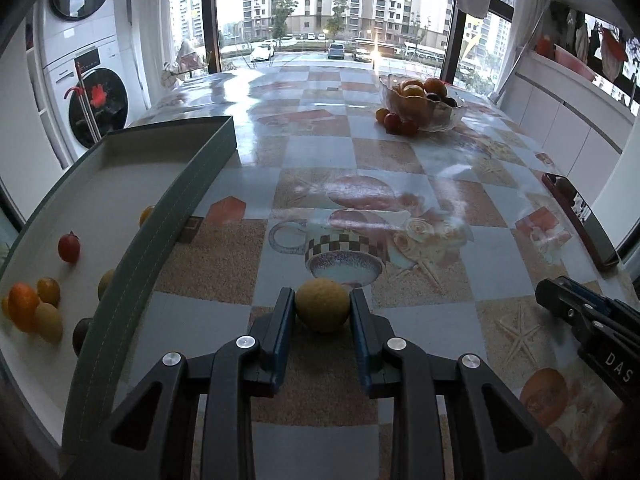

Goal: Organize fruits

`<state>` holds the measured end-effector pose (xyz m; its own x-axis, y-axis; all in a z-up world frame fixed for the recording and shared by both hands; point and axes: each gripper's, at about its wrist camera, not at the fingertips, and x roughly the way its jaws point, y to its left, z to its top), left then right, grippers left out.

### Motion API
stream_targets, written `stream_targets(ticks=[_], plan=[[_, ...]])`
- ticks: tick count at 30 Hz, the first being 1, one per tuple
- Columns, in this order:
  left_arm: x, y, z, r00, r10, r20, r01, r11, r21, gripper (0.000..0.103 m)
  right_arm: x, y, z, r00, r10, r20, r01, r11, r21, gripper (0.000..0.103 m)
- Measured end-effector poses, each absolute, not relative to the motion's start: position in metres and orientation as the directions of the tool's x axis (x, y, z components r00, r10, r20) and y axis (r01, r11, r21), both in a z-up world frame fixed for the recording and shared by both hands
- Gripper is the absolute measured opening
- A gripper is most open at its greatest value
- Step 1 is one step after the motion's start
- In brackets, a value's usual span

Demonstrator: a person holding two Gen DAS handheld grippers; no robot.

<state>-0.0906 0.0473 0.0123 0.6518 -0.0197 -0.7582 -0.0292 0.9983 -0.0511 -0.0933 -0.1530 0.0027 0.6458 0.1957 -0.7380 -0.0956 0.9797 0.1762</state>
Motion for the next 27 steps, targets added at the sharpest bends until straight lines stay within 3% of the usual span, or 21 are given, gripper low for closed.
stream_targets(ticks=[27], plan=[[-0.0909,0.0473,0.0123,0.652,-0.022,-0.758,-0.029,0.998,-0.054,0.029,-0.0931,-0.1539,0.0023,0.646,0.193,-0.739,-0.096,0.98,0.173,0.029]])
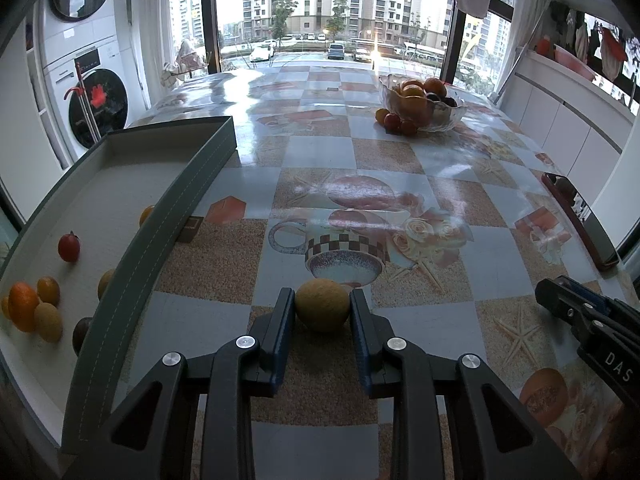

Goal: Organize fruits

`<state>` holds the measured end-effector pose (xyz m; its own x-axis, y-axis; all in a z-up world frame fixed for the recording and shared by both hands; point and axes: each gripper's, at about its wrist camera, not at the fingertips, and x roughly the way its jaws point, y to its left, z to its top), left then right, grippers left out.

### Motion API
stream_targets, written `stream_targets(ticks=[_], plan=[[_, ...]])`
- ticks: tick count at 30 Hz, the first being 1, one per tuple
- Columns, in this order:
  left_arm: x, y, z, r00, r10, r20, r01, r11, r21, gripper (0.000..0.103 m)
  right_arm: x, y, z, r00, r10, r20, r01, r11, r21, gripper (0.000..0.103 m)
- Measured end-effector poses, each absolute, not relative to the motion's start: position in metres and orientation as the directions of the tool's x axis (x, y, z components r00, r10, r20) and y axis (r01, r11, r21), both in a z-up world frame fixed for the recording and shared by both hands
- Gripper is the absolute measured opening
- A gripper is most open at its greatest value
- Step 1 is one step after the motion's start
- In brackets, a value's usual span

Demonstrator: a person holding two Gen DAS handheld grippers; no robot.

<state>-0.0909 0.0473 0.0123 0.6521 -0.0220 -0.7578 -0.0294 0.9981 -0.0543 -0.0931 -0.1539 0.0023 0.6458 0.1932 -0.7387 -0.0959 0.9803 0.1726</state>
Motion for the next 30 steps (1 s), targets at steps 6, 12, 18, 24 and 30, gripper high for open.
stream_targets(ticks=[6,12,18,24,30], plan=[[-0.0918,0.0471,0.0124,0.652,-0.018,-0.758,-0.029,0.998,-0.049,0.029,-0.0931,-0.1527,0.0026,0.646,0.194,-0.739,-0.096,0.98,0.173,0.029],[-0.0921,0.0464,0.0125,0.653,-0.019,-0.758,-0.029,0.998,-0.049,0.029,-0.0931,-0.1528,0.0025,0.646,0.194,-0.738,-0.096,0.98,0.174,0.029],[-0.092,0.0462,0.0125,0.652,-0.018,-0.758,-0.029,0.998,-0.049,0.029,-0.093,-0.153,0.0023,0.646,0.194,-0.738,-0.096,0.98,0.174,0.029],[-0.0922,0.0462,0.0125,0.653,-0.019,-0.758,-0.029,0.998,-0.05,0.029,-0.093,-0.153,0.0024,0.646,0.194,-0.738,-0.096,0.98,0.174,0.029],[-0.092,0.0462,0.0126,0.653,-0.019,-0.758,-0.029,0.998,-0.05,0.029,-0.0929,-0.1534,0.0023,0.646,0.194,-0.738,-0.096,0.98,0.174,0.029]])
